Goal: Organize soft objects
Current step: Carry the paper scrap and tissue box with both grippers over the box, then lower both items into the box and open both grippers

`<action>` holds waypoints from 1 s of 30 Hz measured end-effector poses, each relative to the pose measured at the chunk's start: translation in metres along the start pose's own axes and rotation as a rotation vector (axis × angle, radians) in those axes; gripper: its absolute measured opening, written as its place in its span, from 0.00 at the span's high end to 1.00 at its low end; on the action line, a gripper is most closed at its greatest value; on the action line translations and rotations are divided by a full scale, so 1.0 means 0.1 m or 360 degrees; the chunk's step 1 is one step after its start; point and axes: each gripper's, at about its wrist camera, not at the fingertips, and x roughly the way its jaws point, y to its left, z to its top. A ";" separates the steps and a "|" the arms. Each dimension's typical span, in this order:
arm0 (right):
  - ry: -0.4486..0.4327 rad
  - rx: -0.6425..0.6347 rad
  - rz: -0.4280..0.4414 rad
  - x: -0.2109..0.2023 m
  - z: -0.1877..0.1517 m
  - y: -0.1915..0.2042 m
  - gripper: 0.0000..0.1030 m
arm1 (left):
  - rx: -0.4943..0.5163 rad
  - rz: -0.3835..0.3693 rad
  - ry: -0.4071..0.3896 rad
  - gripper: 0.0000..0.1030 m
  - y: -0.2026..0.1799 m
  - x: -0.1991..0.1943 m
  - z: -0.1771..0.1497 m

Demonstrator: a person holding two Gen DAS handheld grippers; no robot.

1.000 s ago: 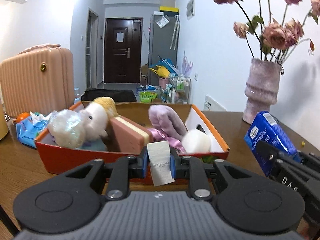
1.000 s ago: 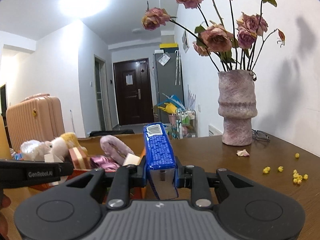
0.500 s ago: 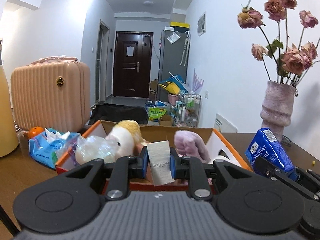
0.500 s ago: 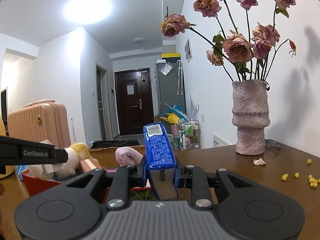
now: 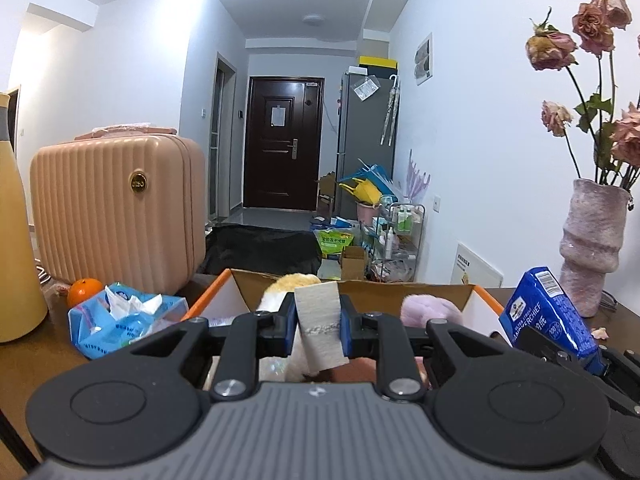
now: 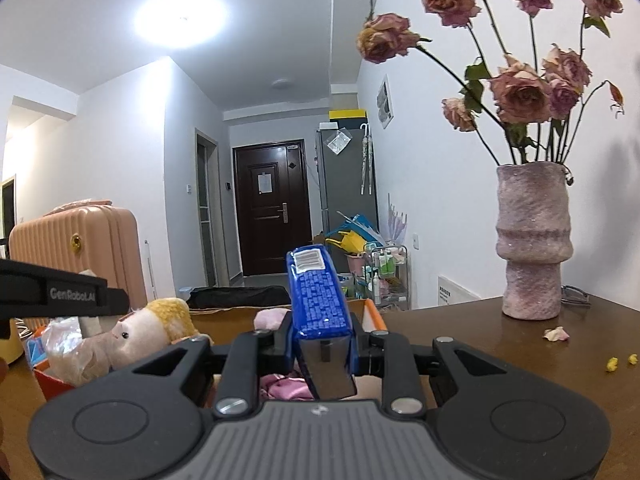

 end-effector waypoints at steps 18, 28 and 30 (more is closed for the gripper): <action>0.0048 -0.0033 0.0018 0.48 0.02 0.21 0.77 | 0.0039 0.0087 0.0006 0.79 0.17 0.45 0.06; 0.0134 -0.0020 0.0044 0.58 0.00 0.19 0.64 | 0.0010 0.0133 -0.0005 0.30 0.23 0.45 0.04; 0.0120 -0.0013 0.0046 0.55 -0.01 0.19 0.43 | -0.0013 0.0162 -0.0047 0.13 0.25 0.40 0.04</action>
